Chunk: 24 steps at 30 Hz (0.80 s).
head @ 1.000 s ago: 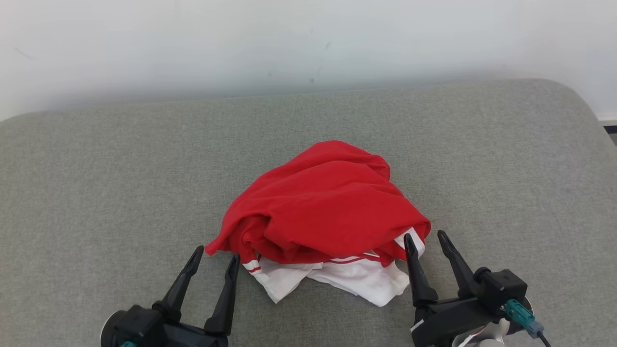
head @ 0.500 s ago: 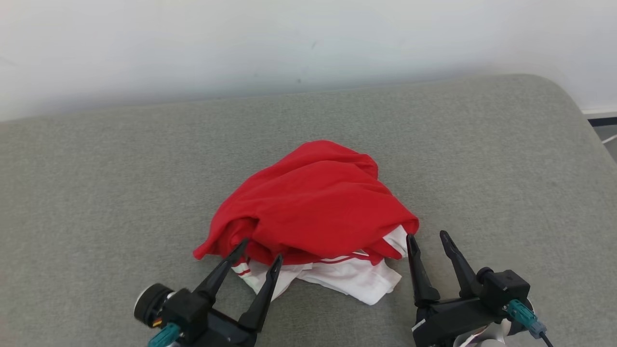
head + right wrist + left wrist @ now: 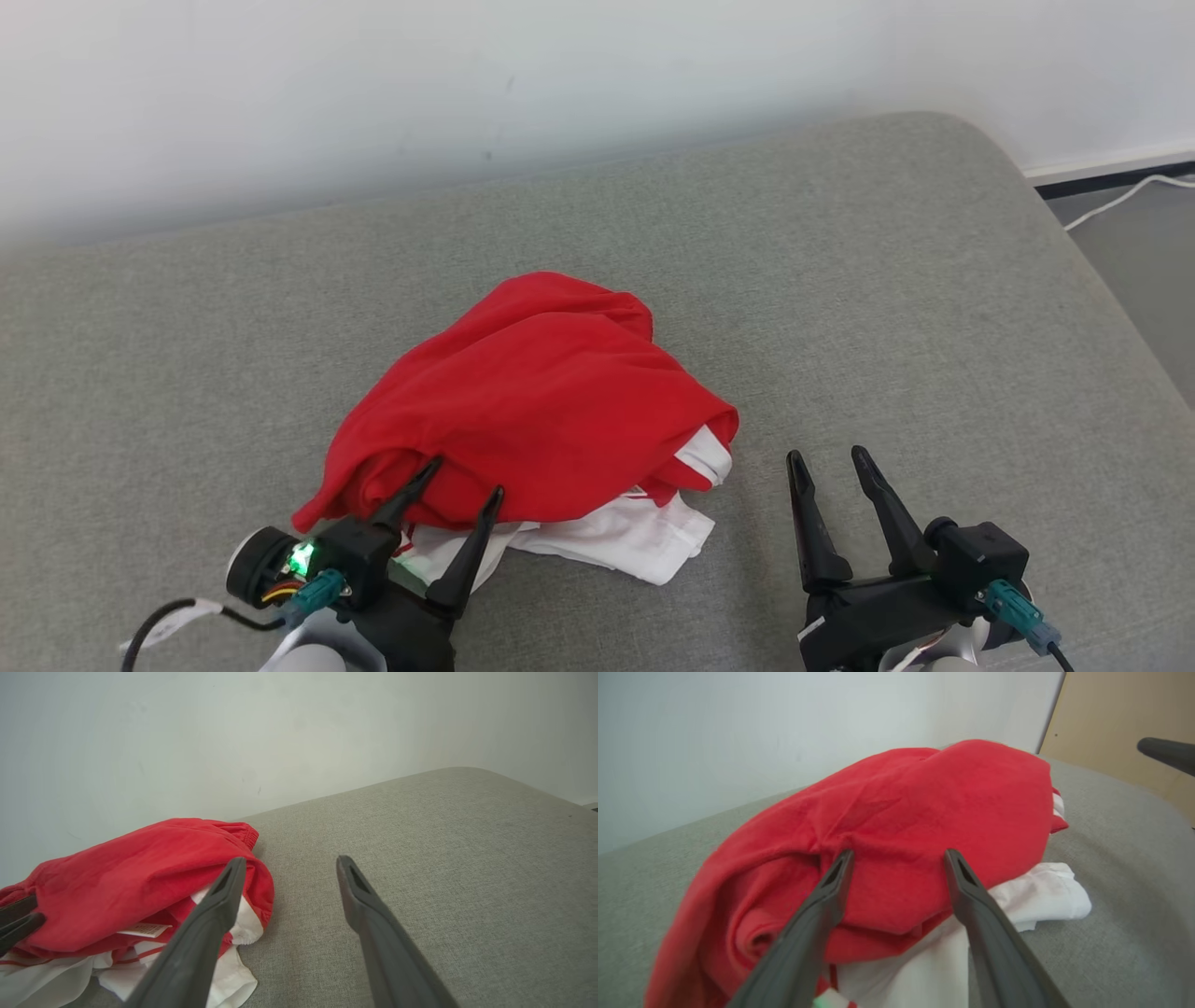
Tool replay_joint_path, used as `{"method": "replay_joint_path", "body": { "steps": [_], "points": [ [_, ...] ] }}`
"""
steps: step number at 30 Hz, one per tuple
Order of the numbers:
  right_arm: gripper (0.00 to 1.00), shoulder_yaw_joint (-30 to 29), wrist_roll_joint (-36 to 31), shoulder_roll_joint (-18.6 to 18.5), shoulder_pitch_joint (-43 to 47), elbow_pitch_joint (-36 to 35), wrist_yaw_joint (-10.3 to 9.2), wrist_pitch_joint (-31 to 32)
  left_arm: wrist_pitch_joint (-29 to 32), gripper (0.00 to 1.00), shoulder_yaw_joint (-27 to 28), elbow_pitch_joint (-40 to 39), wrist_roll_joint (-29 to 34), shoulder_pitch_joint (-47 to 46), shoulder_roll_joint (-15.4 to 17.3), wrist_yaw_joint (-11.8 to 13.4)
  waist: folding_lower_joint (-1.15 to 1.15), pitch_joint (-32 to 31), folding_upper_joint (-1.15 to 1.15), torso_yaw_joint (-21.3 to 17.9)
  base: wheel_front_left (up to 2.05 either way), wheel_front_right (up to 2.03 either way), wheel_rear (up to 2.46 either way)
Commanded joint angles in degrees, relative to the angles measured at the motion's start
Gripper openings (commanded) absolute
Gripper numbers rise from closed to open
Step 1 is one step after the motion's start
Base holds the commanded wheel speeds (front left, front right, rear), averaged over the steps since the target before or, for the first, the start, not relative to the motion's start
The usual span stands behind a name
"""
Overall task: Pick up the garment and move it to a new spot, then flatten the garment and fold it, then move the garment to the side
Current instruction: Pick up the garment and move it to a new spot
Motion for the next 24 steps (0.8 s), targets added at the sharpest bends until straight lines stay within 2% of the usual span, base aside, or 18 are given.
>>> {"method": "replay_joint_path", "body": {
  "steps": [1, 3, 4, 5, 10, 15, 19, 24],
  "points": [
    [1.00, 0.20, 0.35, -0.07, 0.20, -0.01, 0.04, -0.05, -0.07, 1.00, 0.02, 1.14, 0.49, -0.67, 0.34, 0.12, 0.00, 0.06, 0.00, -0.34, 0.00, 0.00, 0.00],
    [1.00, 0.16, 0.24, -0.07, 0.13, -0.01, 0.04, -0.05, -0.22, 0.98, -0.66, 3.89, 1.29, -1.75, 0.28, 0.40, 0.00, 0.07, 0.00, -0.39, 0.00, 0.00, 0.00],
    [1.00, 0.08, 0.08, -0.06, 0.12, -0.02, 0.04, -0.05, -0.47, 0.31, -0.80, 4.94, 1.45, -2.31, 0.05, 0.71, 0.00, 0.05, 0.00, -0.35, 0.00, 0.00, 0.00],
    [1.00, 0.00, -0.07, -0.07, 0.13, -0.04, 0.04, -0.05, -0.66, 0.00, -1.49, 6.13, 2.92, -3.15, 0.35, 1.10, 0.00, 0.04, 0.00, -0.29, 0.00, 0.00, 0.00],
    [1.00, -0.10, -0.63, -0.07, 0.25, -0.03, 0.04, -0.05, -1.52, 0.00, -2.84, 10.19, 3.96, -5.30, -0.58, 1.58, 0.00, -0.18, 0.00, 0.20, 0.00, 0.00, 0.00],
    [1.00, -0.21, -0.55, -0.07, 0.71, 0.14, 0.04, -0.05, -2.16, 0.00, -3.18, 10.32, 3.53, -6.13, -1.36, 1.41, 0.00, -0.79, 0.00, 0.98, 0.00, 0.00, 0.00],
    [1.00, -0.66, -0.77, -0.07, 1.34, 0.32, 0.04, -0.05, -2.38, 0.00, -3.69, 5.07, 2.99, -6.52, -1.44, 0.67, 0.00, -1.81, 0.00, 2.36, 0.00, 0.00, 0.00],
    [1.00, -0.83, -0.39, -0.07, 1.82, 0.41, 0.04, -0.05, -1.06, 0.00, -3.84, -5.11, 3.05, -8.91, 0.95, 0.02, 0.00, -2.73, 0.00, 4.78, 0.00, 0.00, 0.00]
  ]
}}
